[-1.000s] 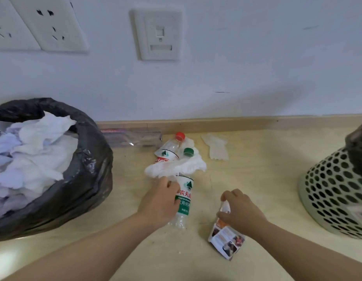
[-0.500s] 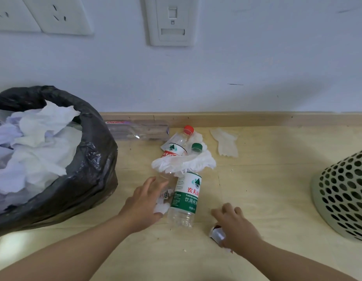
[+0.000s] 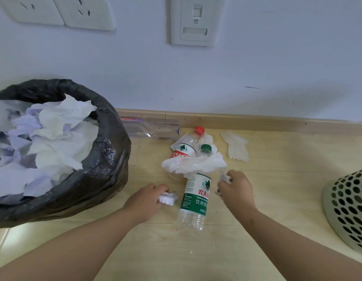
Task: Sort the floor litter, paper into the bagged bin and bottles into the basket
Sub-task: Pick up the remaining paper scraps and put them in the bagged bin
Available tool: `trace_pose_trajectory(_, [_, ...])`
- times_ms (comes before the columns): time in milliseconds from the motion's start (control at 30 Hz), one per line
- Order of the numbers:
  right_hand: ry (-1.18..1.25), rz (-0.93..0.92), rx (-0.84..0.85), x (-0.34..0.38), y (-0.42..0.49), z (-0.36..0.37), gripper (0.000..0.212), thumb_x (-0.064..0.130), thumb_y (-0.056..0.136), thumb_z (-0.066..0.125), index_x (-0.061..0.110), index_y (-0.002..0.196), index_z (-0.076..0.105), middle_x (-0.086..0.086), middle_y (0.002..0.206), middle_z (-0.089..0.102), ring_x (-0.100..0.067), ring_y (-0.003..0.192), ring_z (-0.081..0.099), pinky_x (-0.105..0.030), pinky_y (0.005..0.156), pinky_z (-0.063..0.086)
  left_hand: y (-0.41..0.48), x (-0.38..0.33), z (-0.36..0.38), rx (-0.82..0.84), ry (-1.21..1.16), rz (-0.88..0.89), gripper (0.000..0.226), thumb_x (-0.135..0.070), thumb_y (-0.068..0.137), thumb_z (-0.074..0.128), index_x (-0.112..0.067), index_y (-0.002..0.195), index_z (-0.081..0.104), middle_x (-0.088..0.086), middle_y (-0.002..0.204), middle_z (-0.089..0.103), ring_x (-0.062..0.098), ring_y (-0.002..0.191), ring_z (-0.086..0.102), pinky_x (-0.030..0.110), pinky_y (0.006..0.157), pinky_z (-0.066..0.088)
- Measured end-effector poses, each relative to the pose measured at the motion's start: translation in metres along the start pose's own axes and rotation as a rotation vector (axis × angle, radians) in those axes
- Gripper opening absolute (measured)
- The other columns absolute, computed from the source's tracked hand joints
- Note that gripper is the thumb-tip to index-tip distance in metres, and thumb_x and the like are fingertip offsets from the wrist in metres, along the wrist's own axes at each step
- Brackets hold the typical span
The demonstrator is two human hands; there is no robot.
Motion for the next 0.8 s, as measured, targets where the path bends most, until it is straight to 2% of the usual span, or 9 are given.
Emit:
trace_pose_trajectory(100, [0.200,-0.102,0.060,0.045,-0.009,0.014,0.023,0.002,0.084,0.047,0.017,0.067,0.043,-0.007,0.077,0.053,-0.021,0.066,0.051,-0.027,0.055,0.039,0.002,0.007,-0.008,-0.014,-0.077,-0.020,0.028,-0.022,0.090,0.050,-0.021,0.118,0.051,0.003,0.112,0.056,0.025,0.102,0.054,0.033,0.081,0.045])
trace_pose_trajectory(200, [0.124,-0.163,0.243,0.070,-0.020,0.043,0.020,0.006,0.086,0.048,0.021,0.075,0.042,-0.001,0.075,0.055,-0.022,0.072,0.051,-0.029,0.063,0.041,0.001,0.007,-0.019,-0.049,-0.092,-0.027,0.008,-0.025,0.090,0.049,-0.017,0.092,0.047,0.001,0.096,0.056,0.024,0.088,0.054,0.031,0.066,0.038])
trace_pose_trajectory(333, [-0.073,-0.195,0.369,0.065,-0.019,0.065,0.002,0.016,0.094,0.044,0.017,0.093,0.043,-0.002,0.086,0.055,-0.021,0.079,0.051,-0.030,0.067,0.040,-0.001,0.005,-0.033,-0.128,-0.137,-0.063,0.020,-0.022,0.087,0.049,-0.023,0.072,0.036,0.000,0.088,0.046,0.020,0.077,0.044,0.029,0.061,0.030])
trace_pose_trajectory(467, [-0.234,-0.112,0.275,0.044,-0.001,0.046,0.042,0.003,0.093,0.036,0.023,0.129,0.039,-0.006,0.117,0.057,-0.024,0.100,0.058,-0.028,0.072,0.043,-0.003,0.007,-0.038,-0.204,-0.174,-0.080,0.031,-0.019,0.087,0.049,-0.025,0.064,0.028,-0.001,0.089,0.043,0.025,0.083,0.050,0.028,0.062,0.029])
trace_pose_trajectory(533, [-0.283,-0.052,0.246,0.030,0.005,0.034,0.056,-0.004,0.089,0.035,0.024,0.138,0.034,-0.009,0.131,0.051,-0.028,0.107,0.055,-0.028,0.073,0.040,-0.001,0.008,-0.039,-0.207,-0.178,-0.099,0.031,-0.018,0.087,0.049,-0.024,0.064,0.029,-0.002,0.088,0.044,0.026,0.087,0.052,0.028,0.063,0.029])
trace_pose_trajectory(600, [-0.321,0.023,0.225,0.013,0.010,0.020,0.062,-0.008,0.085,0.033,0.025,0.137,0.037,-0.011,0.129,0.052,-0.030,0.103,0.057,-0.032,0.071,0.045,0.001,0.006,-0.040,-0.200,-0.199,-0.102,0.021,-0.017,0.086,0.048,-0.025,0.069,0.039,-0.001,0.090,0.050,0.026,0.089,0.054,0.028,0.063,0.030])
trace_pose_trajectory(667, [-0.352,0.081,0.199,-0.002,0.014,0.009,0.059,-0.008,0.084,0.032,0.025,0.133,0.042,-0.011,0.114,0.057,-0.027,0.088,0.059,-0.034,0.065,0.048,0.003,0.004,-0.040,-0.191,-0.239,-0.099,0.014,-0.020,0.088,0.048,-0.026,0.100,0.055,0.000,0.106,0.059,0.025,0.098,0.057,0.028,0.070,0.039])
trace_pose_trajectory(733, [-0.357,0.117,0.165,-0.010,0.016,0.001,0.054,-0.007,0.086,0.030,0.024,0.127,0.046,-0.006,0.092,0.056,-0.022,0.071,0.057,-0.031,0.056,0.047,0.003,0.004,-0.040,-0.177,-0.254,-0.110,0.043,-0.028,0.091,0.049,-0.030,0.134,0.041,-0.002,0.118,0.058,0.024,0.098,0.057,0.028,0.078,0.044])
trace_pose_trajectory(800, [-0.336,0.121,0.143,-0.012,0.018,-0.001,0.050,-0.006,0.087,0.030,0.023,0.122,0.050,-0.004,0.085,0.053,-0.023,0.069,0.058,-0.033,0.058,0.052,0.002,0.001,-0.041,-0.182,-0.289,-0.083,0.047,-0.031,0.093,0.049,-0.035,0.138,0.034,-0.001,0.103,0.059,0.021,0.081,0.053,0.027,0.070,0.042])
Point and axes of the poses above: each hand's wrist, its own y-axis towards the middle knuckle, its own z-axis out of the palm, x = y × z, the point moved 5 cm from there along y, towards the middle knuckle
